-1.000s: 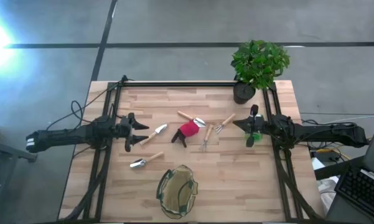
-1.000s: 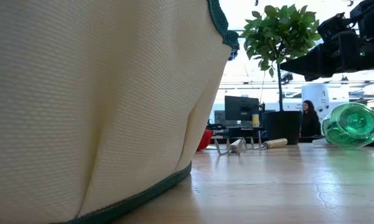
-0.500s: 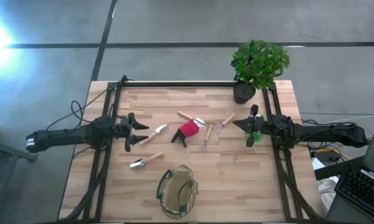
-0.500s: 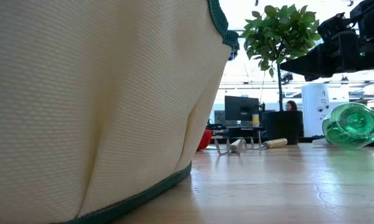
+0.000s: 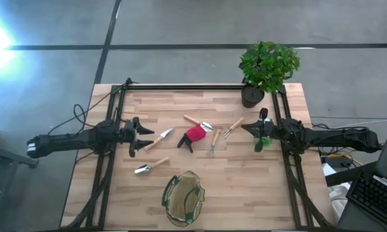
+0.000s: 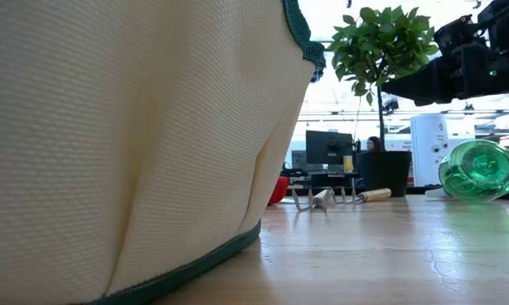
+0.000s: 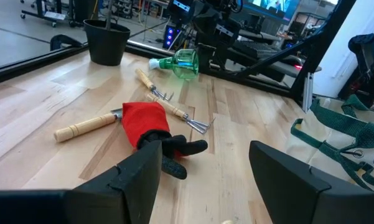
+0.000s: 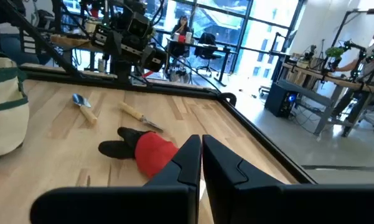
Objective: Pick & Place Garden tools in Gardening bag
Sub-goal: Put the red gloves into the green gardening bag
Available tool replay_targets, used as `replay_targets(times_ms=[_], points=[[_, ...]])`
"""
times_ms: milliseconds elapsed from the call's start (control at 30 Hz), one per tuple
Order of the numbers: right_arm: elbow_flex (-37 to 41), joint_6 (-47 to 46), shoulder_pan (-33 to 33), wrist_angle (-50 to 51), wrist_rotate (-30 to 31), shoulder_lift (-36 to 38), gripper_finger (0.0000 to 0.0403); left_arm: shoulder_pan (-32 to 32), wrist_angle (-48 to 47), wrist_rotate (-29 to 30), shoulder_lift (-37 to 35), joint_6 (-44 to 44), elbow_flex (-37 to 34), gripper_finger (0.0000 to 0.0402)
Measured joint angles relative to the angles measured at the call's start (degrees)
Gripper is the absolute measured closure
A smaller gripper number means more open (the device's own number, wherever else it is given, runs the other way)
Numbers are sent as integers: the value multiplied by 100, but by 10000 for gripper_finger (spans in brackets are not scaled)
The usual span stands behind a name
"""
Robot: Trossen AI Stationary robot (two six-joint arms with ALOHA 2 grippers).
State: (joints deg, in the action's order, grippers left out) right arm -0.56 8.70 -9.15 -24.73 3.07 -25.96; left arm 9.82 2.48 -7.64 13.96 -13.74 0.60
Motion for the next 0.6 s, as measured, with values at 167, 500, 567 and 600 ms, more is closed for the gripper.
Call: replay_targets(times_ms=[167, 500, 567, 600], points=[[0, -1891, 2, 3, -29, 0, 394, 0, 0, 0, 0, 1, 0, 156], [-2, -3179, 2, 441, -663, -2, 394, 0, 0, 0, 0, 4, 0, 156], [-2, -3650, 2, 442, -769, 0, 394, 1, 2, 0, 0, 4, 0, 156], [-2, -3821, 2, 439, -793, -2, 394, 0, 2, 1, 0, 4, 0, 156]])
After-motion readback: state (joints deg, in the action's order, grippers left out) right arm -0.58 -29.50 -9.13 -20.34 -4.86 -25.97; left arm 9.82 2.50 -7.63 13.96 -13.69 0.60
